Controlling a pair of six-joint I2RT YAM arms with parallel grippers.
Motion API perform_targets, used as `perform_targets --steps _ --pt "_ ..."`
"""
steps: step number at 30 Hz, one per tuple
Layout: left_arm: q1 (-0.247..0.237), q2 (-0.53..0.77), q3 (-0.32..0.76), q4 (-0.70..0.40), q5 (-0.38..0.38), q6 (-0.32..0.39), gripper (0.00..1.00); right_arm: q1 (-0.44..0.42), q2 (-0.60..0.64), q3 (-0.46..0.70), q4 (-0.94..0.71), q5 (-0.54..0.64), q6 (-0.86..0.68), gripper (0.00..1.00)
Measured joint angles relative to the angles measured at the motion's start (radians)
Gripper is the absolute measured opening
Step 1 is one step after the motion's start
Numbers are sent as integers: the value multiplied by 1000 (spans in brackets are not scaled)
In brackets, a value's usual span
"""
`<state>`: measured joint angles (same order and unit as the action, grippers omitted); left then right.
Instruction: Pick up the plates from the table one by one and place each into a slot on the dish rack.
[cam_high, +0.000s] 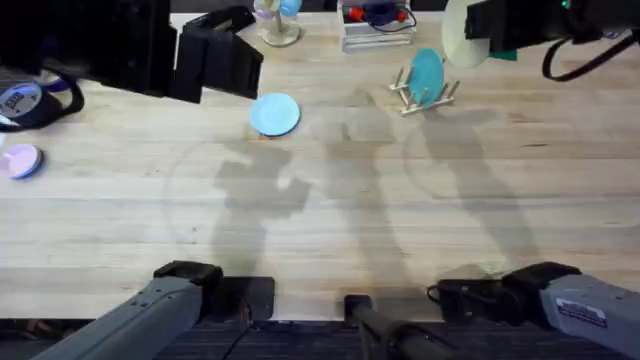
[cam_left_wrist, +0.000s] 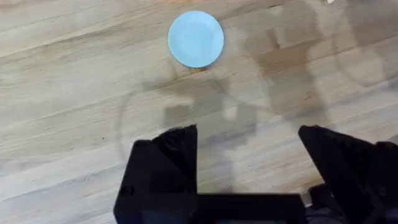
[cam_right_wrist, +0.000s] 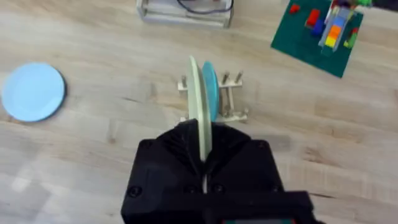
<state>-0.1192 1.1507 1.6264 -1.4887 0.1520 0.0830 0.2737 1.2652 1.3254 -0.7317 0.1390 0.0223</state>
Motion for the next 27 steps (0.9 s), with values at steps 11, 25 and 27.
perform_targets --steps 11,25,27 --pt "0 0 0 0 0 0 995 0 0 0 14 0 0 31" --pt "0 0 0 0 0 0 994 0 0 0 14 0 0 31" --pt "0 0 0 0 0 0 992 0 0 0 14 0 0 31"
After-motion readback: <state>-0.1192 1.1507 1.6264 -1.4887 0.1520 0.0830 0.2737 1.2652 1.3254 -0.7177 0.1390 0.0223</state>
